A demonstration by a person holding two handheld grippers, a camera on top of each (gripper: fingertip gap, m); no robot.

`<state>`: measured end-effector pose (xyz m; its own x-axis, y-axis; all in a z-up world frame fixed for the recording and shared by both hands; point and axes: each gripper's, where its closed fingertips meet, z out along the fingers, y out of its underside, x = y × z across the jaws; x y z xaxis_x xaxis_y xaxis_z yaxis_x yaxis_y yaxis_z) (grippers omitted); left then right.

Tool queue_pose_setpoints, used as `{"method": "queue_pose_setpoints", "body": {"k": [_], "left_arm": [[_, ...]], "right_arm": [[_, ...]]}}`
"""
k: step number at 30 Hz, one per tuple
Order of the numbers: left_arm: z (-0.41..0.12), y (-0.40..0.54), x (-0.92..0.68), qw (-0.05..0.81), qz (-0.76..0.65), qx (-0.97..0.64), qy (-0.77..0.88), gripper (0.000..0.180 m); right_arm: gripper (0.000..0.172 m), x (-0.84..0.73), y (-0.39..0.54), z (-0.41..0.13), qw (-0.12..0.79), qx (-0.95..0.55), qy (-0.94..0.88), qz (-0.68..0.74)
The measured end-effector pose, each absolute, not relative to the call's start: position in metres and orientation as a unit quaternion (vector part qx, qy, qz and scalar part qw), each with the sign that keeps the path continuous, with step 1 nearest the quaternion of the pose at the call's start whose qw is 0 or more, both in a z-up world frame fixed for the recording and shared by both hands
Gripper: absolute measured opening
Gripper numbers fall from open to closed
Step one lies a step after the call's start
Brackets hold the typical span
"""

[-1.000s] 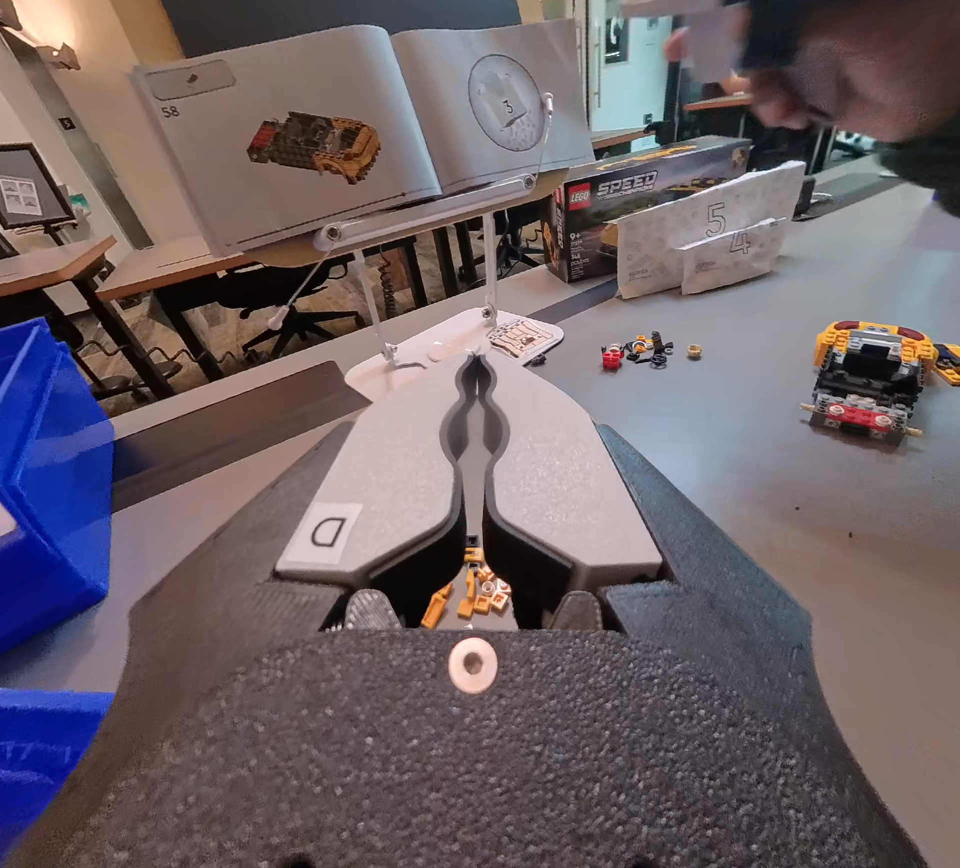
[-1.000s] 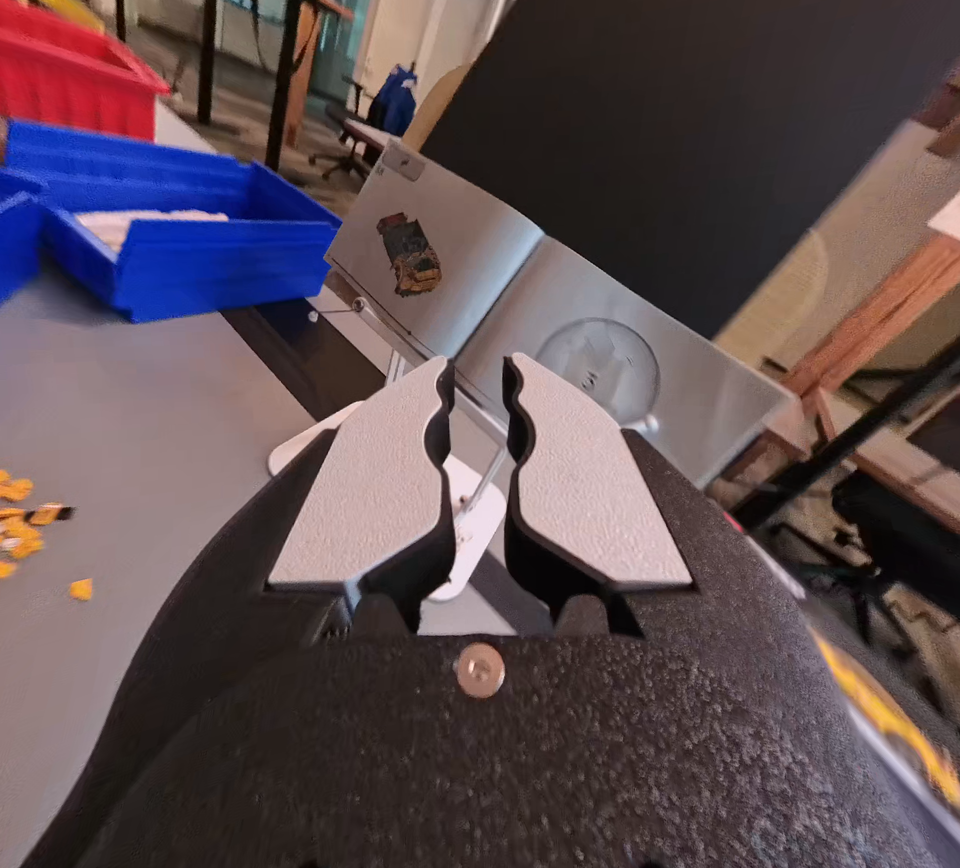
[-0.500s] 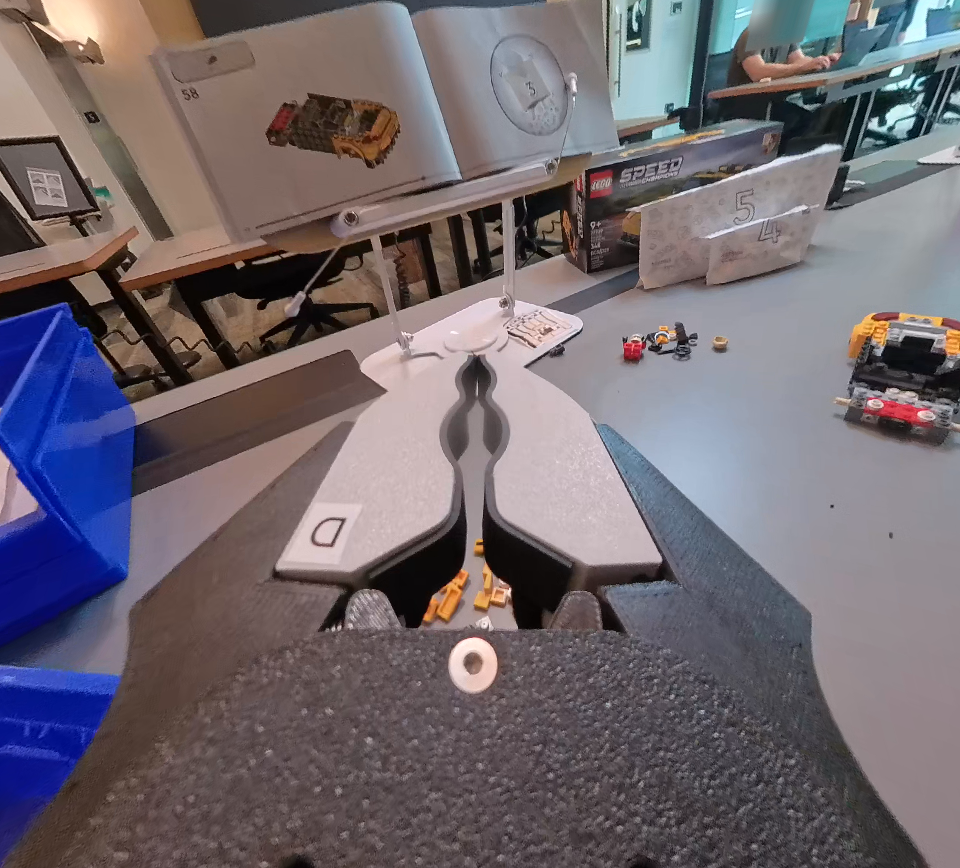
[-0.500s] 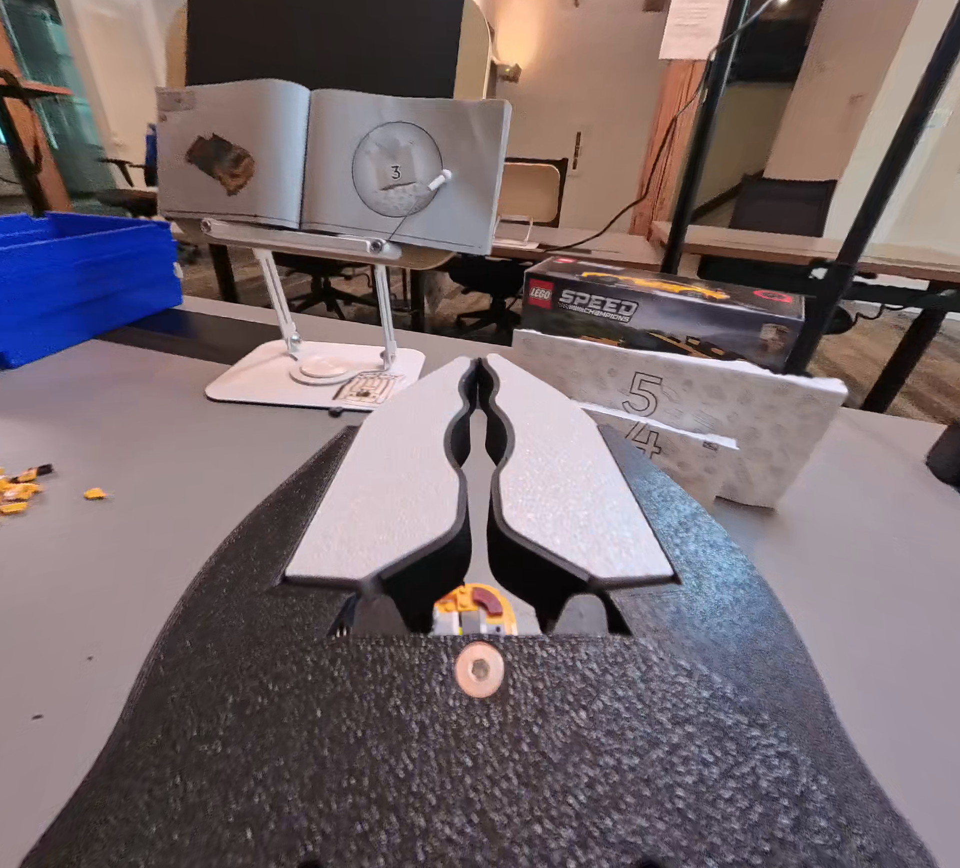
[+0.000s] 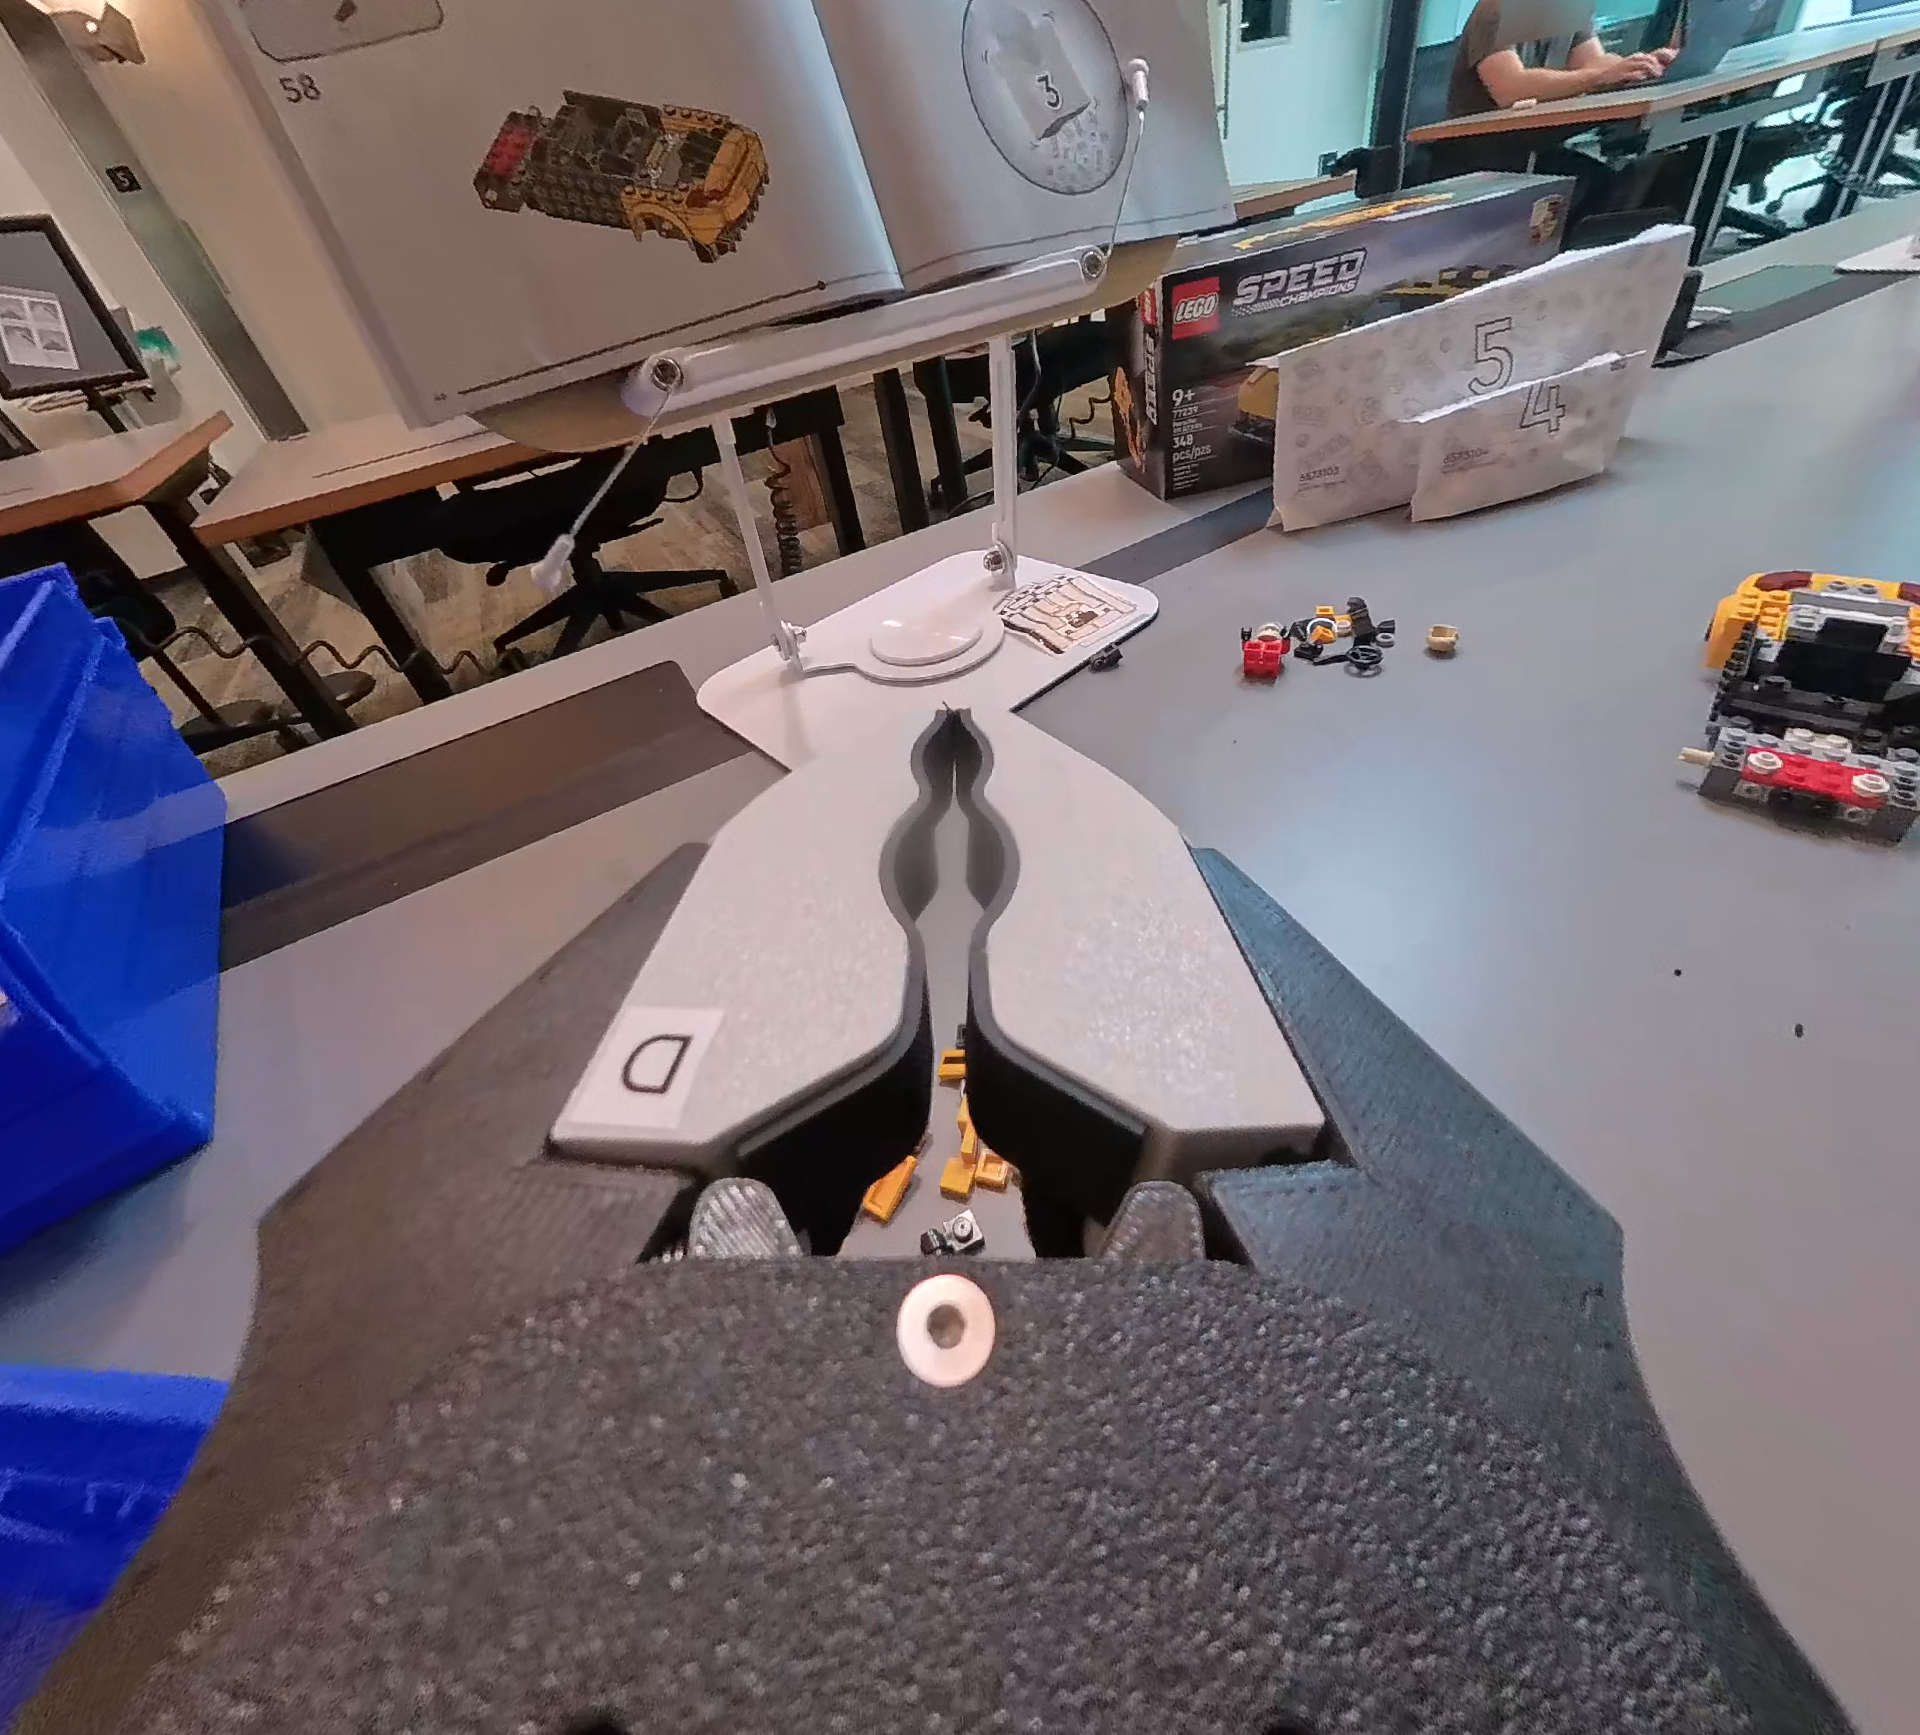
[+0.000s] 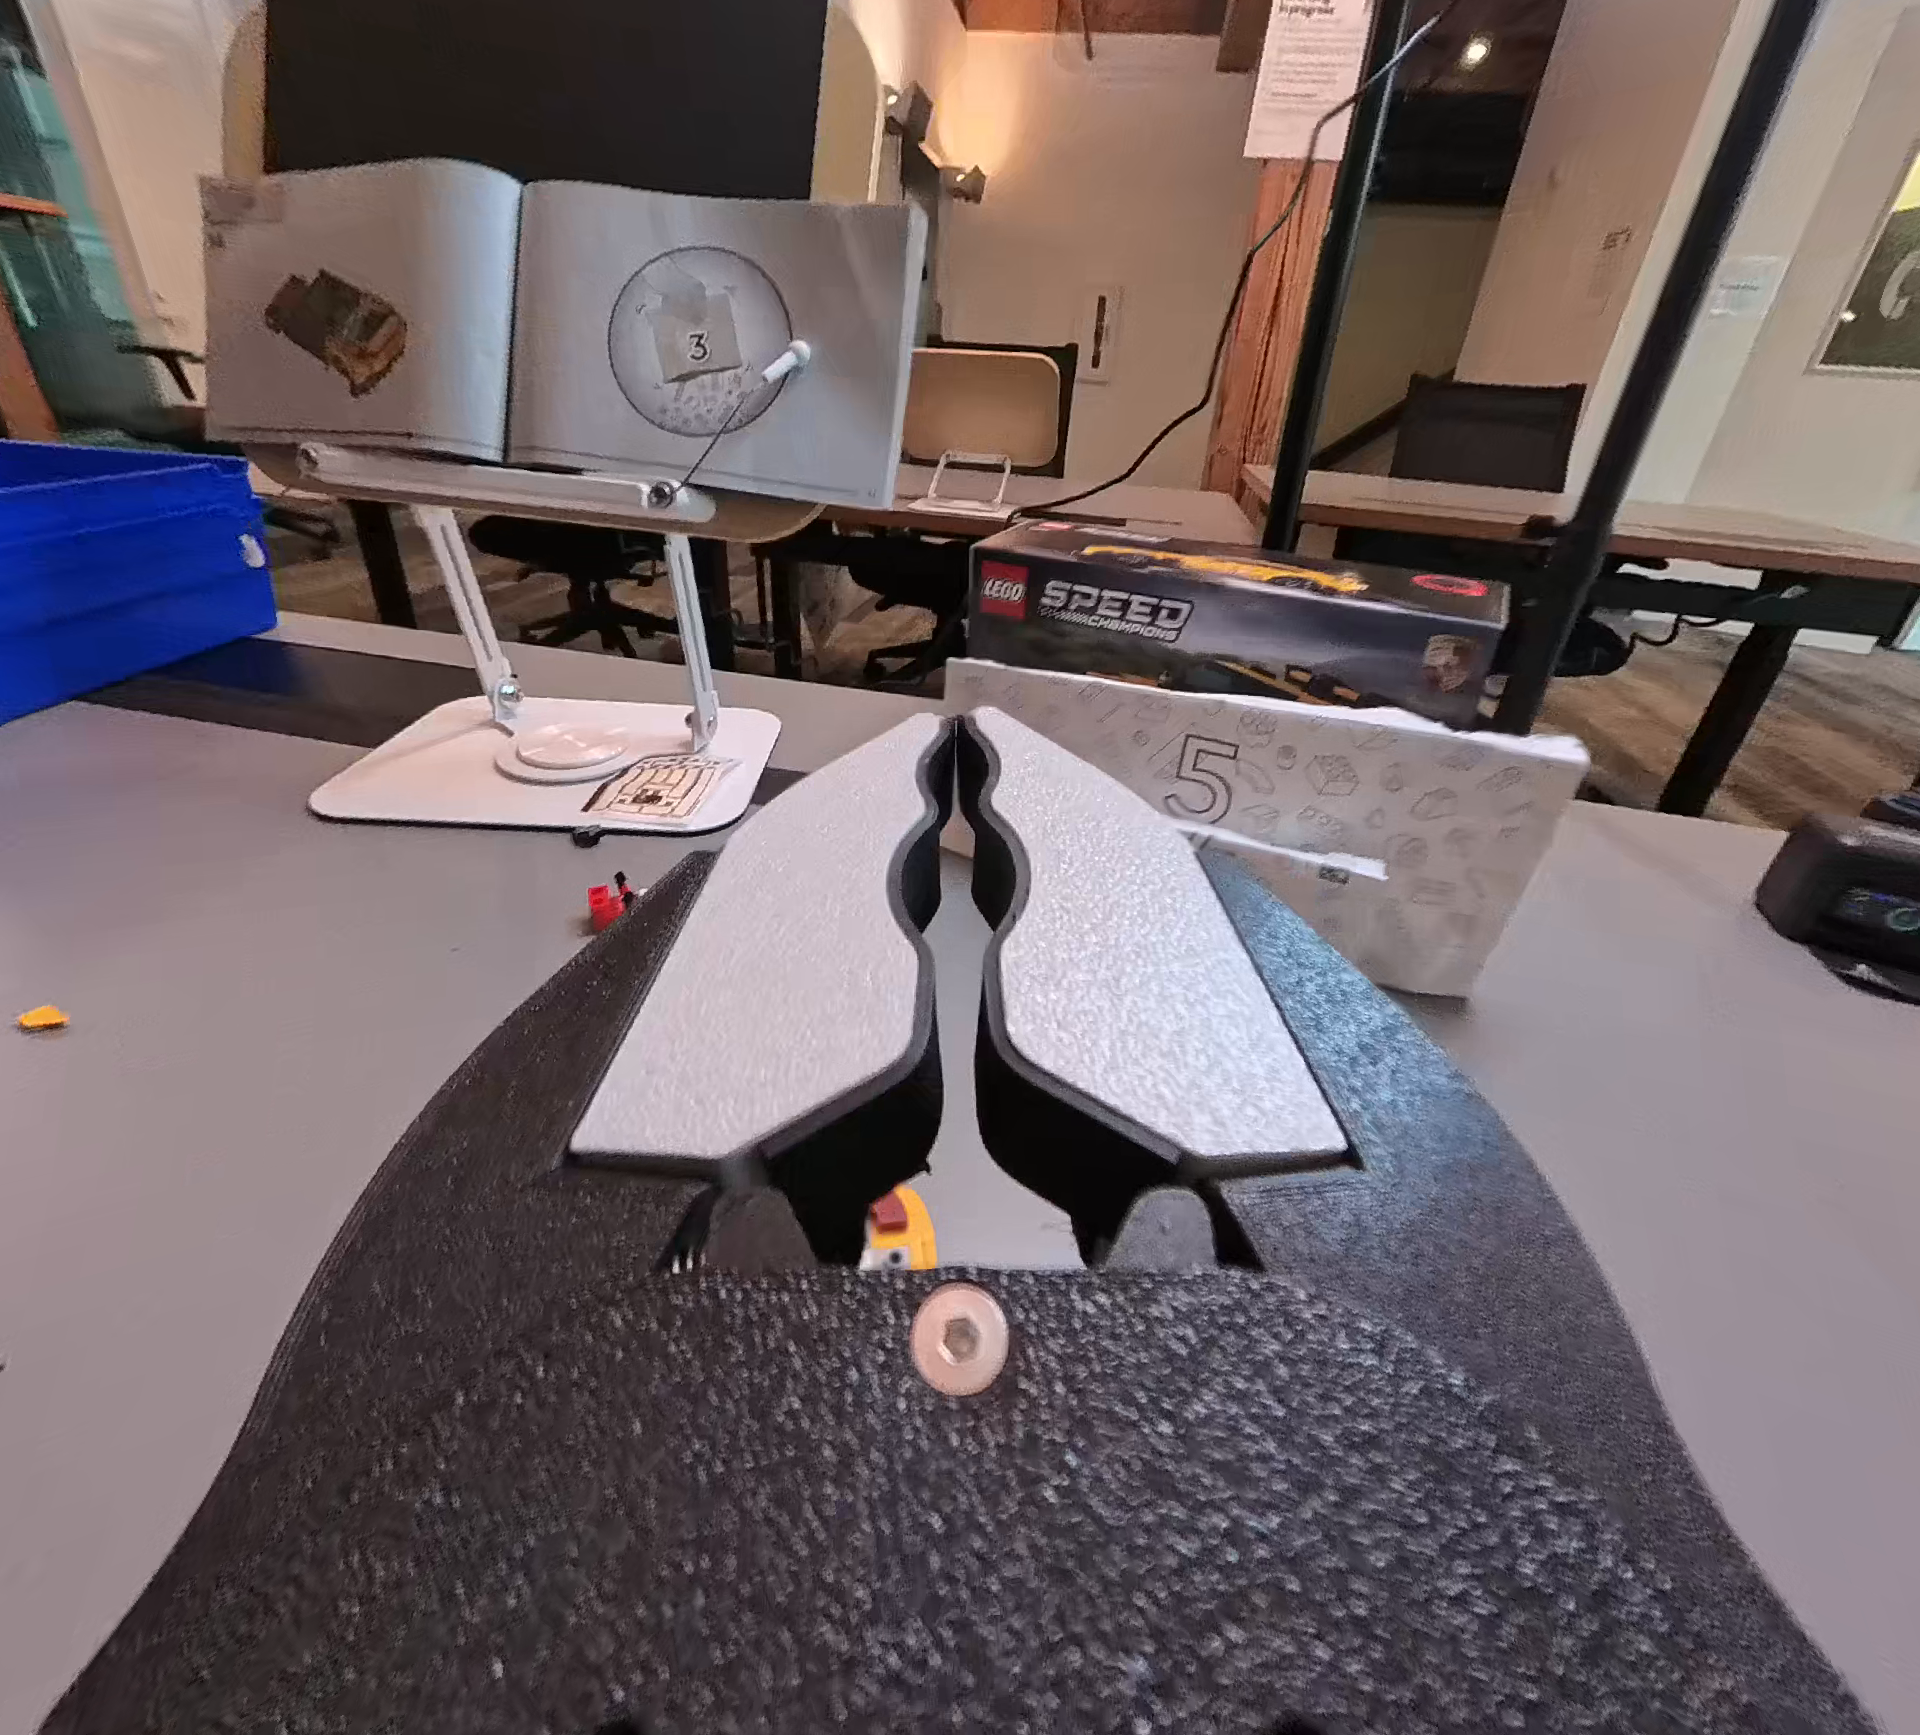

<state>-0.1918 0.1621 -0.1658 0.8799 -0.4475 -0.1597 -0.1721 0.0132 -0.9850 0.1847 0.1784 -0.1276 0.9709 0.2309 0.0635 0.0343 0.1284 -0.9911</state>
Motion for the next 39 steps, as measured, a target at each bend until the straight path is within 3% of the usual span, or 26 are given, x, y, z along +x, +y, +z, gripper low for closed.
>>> {"method": "queue_pose_setpoints", "body": {"k": [8,17,23,27,30,33,36,39], "left_arm": [[-0.155,0.161,-0.200,0.684,-0.104,-0.695,0.199,0.000],[-0.134,0.150,-0.198,0.706,-0.095,-0.672,0.202,0.000],[-0.109,0.138,-0.213,0.733,-0.080,-0.650,0.185,0.000],[-0.106,0.136,-0.219,0.737,-0.079,-0.647,0.179,0.000],[-0.107,0.136,-0.215,0.734,-0.085,-0.647,0.188,0.000],[-0.113,0.137,-0.209,0.727,-0.094,-0.651,0.198,0.000],[-0.121,0.140,-0.201,0.715,-0.101,-0.659,0.209,0.000],[-0.127,0.140,-0.195,0.708,-0.096,-0.664,0.220,0.000]], "right_arm": [[0.000,0.136,0.189,-0.139,0.729,-0.661,-0.142,0.110],[0.000,0.072,0.199,-0.093,0.754,-0.613,-0.199,0.124],[0.000,0.062,0.196,-0.100,0.744,-0.614,-0.236,0.119],[0.013,0.066,0.193,-0.107,0.700,-0.635,-0.308,0.112],[0.044,0.073,0.177,-0.125,0.603,-0.644,-0.459,0.103],[0.080,0.093,0.154,-0.180,0.403,-0.679,-0.606,0.093],[0.096,0.118,0.143,-0.234,0.243,-0.672,-0.699,0.035],[0.104,0.129,0.139,-0.273,0.146,-0.647,-0.749,0.010]]}}
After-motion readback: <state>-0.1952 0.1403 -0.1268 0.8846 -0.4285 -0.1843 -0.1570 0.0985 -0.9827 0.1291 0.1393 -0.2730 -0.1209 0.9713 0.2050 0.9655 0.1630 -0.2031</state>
